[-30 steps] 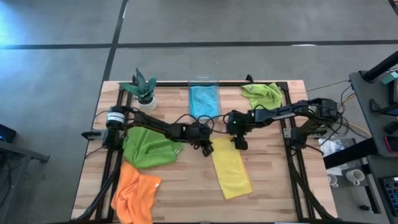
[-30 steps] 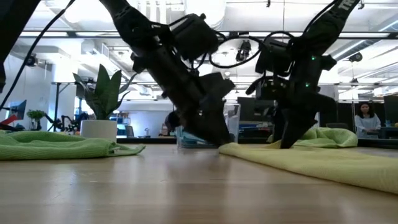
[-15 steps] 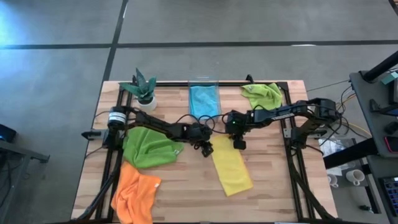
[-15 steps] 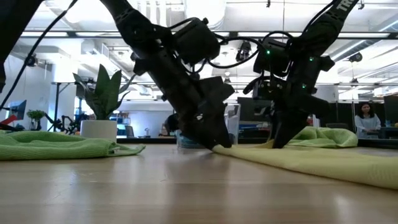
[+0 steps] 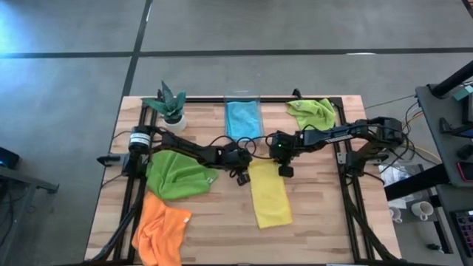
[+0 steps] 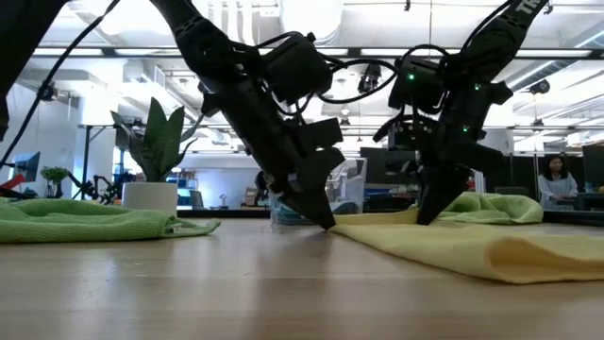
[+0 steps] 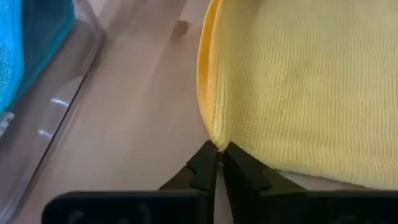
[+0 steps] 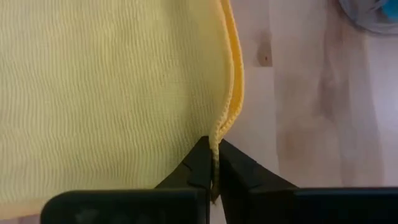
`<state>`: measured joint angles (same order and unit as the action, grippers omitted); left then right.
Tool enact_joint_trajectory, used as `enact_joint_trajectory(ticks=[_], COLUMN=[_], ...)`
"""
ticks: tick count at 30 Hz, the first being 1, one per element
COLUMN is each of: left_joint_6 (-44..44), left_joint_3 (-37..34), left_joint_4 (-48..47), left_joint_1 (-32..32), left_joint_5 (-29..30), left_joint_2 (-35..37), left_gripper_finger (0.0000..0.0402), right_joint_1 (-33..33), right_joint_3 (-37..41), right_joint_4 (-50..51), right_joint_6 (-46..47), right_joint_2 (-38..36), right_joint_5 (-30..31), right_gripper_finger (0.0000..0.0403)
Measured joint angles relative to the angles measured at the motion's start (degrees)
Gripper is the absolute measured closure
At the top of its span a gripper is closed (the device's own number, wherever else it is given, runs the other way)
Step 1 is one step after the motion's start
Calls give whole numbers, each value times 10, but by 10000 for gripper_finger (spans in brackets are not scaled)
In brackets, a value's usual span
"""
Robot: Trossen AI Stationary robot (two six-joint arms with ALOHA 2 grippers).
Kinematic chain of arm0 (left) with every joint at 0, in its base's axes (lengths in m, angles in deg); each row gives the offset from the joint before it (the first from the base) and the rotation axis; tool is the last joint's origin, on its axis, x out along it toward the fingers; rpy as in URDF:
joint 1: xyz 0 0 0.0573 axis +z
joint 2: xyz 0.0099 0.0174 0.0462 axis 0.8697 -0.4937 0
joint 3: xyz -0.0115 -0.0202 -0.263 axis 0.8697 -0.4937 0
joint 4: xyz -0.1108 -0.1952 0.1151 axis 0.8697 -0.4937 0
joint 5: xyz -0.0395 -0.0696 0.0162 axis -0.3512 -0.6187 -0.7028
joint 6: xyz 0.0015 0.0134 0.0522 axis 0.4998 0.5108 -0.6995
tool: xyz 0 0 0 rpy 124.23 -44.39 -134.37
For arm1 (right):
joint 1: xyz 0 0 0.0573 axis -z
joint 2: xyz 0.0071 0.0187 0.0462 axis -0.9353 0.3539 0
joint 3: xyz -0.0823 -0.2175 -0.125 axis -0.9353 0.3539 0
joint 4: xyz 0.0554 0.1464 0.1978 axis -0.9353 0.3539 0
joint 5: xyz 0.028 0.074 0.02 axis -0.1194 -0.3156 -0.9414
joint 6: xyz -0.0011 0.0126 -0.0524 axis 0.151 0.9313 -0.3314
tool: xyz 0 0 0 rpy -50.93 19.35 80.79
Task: Fold microfiber towels
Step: Fold the yellow microfiber cloth
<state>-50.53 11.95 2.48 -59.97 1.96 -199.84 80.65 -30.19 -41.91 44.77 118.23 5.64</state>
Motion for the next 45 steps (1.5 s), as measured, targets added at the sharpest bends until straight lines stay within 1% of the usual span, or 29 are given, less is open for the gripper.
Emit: enact_joint_trajectory(ticks=[5,10,14,18,22,26,28,31,34,37,40,42,45], left_joint_6=[-52,-118,-136,-130,-102,-102,-119,-180,-196,-196,-196,-196,-195], left_joint_3=[6,13,9,11,7,6,6,6,7,7,7,7,7], left_joint_4=[-5,7,-5,-22,-38,-40,-41,-32,-30,-30,-22,-6,26], left_joint_1=[5,14,13,9,3,-17,-30,-54,-79,-94,-105,-112,-118], left_joint_5=[5,59,63,43,17,16,23,27,22,-8,-23,-36,-76], left_joint_2=[23,75,108,124,110,105,107,118,121,120,117,110,96], left_gripper_finger=[400,401,401,401,401,401,401,401,401,402,402,401,401], right_joint_1=[0,0,-12,-25,-41,-76,-97,-134,-168,-202,-229,-245,-264], right_joint_3=[-10,-18,-18,-15,-11,-10,-10,-10,-10,-11,-11,-11,-11], right_joint_4=[4,23,51,63,69,81,81,96,103,100,101,103,103], right_joint_6=[-14,-25,-24,-4,13,18,25,40,63,85,100,114,134], right_joint_2=[-43,-88,-129,-153,-156,-150,-149,-156,-160,-157,-144,-134,-123], right_joint_5=[34,85,86,83,85,84,90,111,113,113,112,113,112], right_gripper_finger=[391,392,392,392,392,392,392,392,392,392,392,392,392])
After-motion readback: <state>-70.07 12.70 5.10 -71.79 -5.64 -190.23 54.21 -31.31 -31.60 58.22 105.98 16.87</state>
